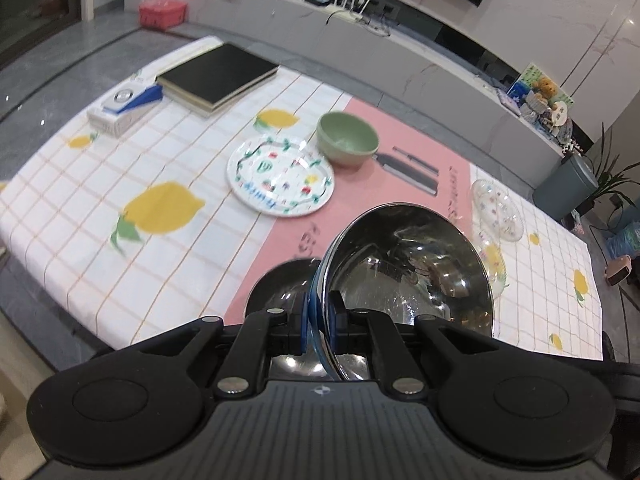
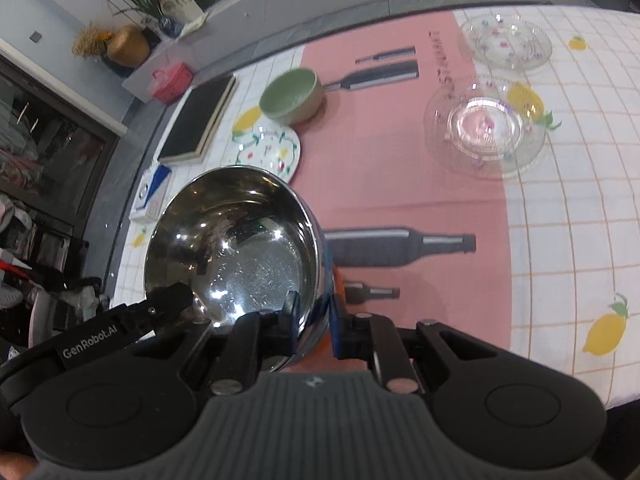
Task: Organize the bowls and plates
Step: 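Lift the blue steel bowl with both grippers and lower it into the orange bowl, then open both grippers and withdraw them from the stacked bowls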
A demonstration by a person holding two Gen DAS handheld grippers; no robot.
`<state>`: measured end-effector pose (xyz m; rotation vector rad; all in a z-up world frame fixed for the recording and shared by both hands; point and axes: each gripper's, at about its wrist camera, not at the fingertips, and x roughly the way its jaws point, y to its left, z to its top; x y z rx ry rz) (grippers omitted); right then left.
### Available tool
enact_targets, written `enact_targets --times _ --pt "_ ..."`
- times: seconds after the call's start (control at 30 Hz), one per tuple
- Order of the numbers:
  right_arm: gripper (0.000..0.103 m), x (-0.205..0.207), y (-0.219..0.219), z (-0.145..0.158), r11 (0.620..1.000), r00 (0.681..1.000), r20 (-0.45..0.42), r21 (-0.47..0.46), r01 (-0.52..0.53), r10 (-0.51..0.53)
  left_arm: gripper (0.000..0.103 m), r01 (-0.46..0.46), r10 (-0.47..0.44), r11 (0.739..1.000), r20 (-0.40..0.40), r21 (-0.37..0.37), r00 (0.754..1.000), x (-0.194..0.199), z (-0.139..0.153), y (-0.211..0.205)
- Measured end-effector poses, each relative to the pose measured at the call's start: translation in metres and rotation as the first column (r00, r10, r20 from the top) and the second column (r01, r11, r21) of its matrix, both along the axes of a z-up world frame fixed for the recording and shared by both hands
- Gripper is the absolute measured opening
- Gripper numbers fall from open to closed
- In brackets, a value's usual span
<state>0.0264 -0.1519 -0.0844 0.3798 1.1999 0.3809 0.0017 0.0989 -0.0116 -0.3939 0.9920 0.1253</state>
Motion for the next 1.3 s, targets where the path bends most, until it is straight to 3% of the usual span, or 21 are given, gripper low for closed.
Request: enact_targets --times 0.6,1.3 --pt "0.013 0.005 0.017 -0.024 0.999 0.999 -0.051 -0.045 -0.016 0.014 0.011 -0.02 0.017 0.999 -0.079 -0.039 0.997 -0.005 -0.032 0.012" --pt "0.013 0.03 0.037 -0.045 0.996 0.995 -0.086 -0.068 -0.049 0.043 0.011 -0.042 0.038 0.999 -0.139 -0.028 0.99 0.011 -0.053 0.023"
